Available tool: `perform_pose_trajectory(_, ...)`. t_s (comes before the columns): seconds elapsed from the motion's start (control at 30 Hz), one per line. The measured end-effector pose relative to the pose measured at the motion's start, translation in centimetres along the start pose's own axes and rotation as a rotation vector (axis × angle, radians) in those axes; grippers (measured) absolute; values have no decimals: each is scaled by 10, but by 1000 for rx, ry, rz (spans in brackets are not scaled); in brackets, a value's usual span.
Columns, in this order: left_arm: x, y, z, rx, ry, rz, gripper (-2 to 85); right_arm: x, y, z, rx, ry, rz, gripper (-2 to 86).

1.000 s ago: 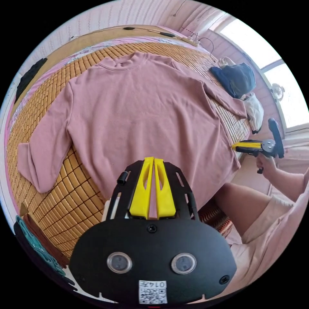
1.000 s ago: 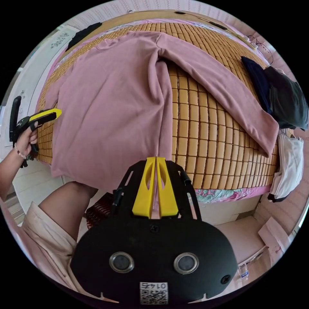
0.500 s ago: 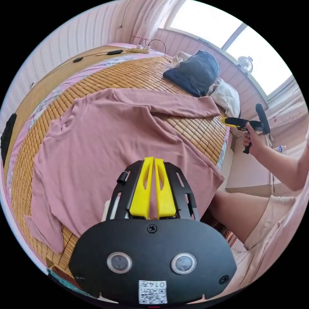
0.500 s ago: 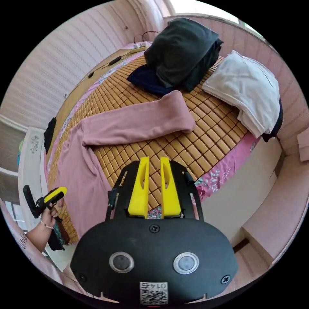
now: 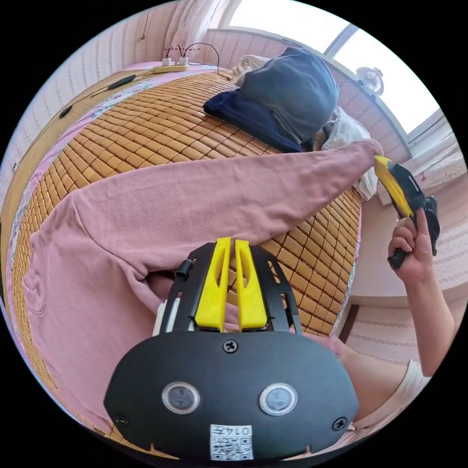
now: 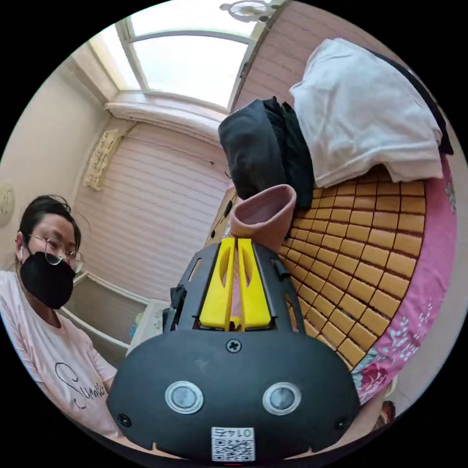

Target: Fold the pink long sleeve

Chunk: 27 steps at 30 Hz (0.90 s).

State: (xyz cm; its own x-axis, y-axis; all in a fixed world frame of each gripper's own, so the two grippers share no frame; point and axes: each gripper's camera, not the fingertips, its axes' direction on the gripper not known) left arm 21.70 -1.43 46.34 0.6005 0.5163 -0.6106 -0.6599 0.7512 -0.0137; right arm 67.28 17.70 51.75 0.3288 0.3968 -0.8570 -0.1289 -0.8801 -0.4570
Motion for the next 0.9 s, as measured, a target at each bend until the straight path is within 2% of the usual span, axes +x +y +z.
perform_pose_trajectory(0.07, 1, 8, -2, 11, 3, -17, -7, 3, 7, 0, -34, 167, 15, 5)
perform_pose_trajectory(0.13, 1, 16, -3, 32, 8, -16, -7, 43, 17, 9, -153, 365, 191, 3)
perform_pose_trajectory(0.2, -1, 27, -10, 45, 45, -22, -5, 54, 24, 8, -176, 402, 274, 1)
perform_pose_trajectory(0.37, -9, 78, -48, 131, 111, -22, -5, -3, 45, 23, -247, 520, 136, -3)
perform_pose_trajectory(0.5, -36, 159, -92, 181, 99, -177, -6, -98, 74, 100, -501, 508, -201, -3)
perform_pose_trajectory(0.67, -87, 281, -147, 244, -1, -491, -8, -235, 153, 234, -864, 277, -634, -3)
perform_pose_trajectory(0.73, -107, 332, -168, 272, -58, -616, -9, -307, 217, 299, -1010, 187, -876, -2)
perform_pose_trajectory(0.9, -160, 488, -228, 383, -270, -991, -8, -459, 366, 414, -1181, -96, -1242, 0)
